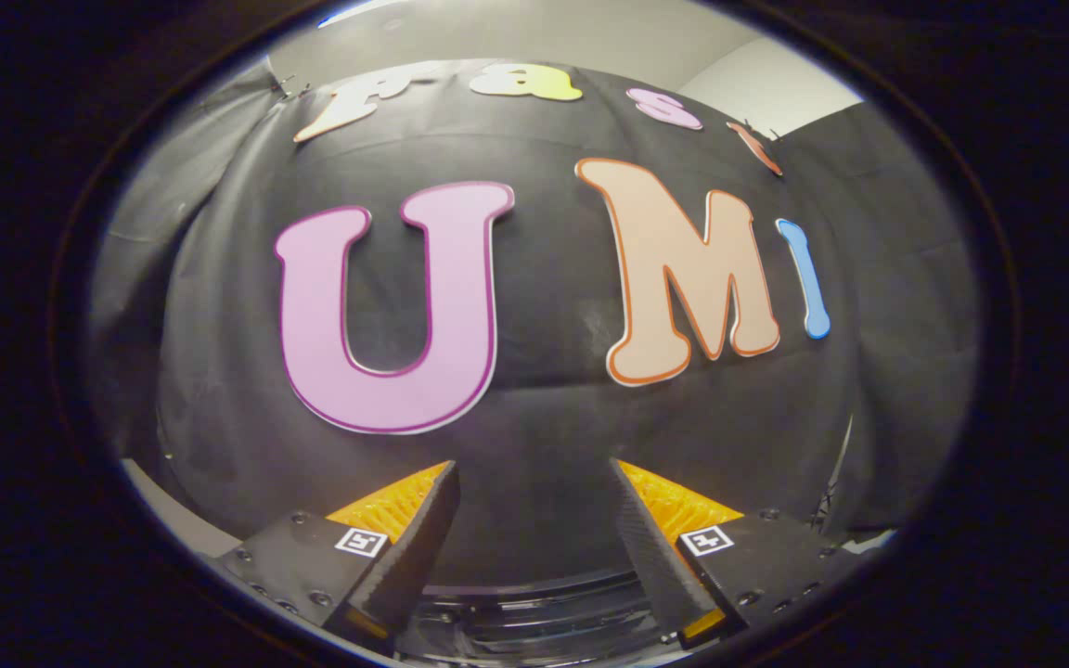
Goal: Put the clothes into the washing machine and then close the washing machine lid.
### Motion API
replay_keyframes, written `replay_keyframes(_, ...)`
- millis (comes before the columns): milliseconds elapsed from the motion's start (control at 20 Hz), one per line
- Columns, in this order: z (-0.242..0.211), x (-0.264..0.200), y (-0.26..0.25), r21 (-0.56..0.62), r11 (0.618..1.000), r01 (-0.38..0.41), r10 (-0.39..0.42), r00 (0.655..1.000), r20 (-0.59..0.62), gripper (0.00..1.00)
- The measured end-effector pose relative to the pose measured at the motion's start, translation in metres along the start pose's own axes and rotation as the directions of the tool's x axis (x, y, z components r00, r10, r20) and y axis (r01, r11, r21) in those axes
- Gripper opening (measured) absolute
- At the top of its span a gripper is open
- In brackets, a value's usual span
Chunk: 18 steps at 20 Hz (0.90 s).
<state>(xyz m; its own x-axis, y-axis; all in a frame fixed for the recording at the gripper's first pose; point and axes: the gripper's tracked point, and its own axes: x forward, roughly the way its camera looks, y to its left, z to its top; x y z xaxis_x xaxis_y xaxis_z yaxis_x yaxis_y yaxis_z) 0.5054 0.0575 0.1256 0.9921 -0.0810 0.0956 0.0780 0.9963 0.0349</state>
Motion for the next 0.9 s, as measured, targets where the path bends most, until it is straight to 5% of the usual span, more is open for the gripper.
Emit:
replay_keyframes(300,-0.063,0.011,0.005,-0.076,0.996,-0.051,0.037,0.984,-0.172,0.96)
replay_keyframes(900,-0.050,-0.002,0.002,-0.031,0.997,-0.065,0.065,0.998,-0.019,0.97)
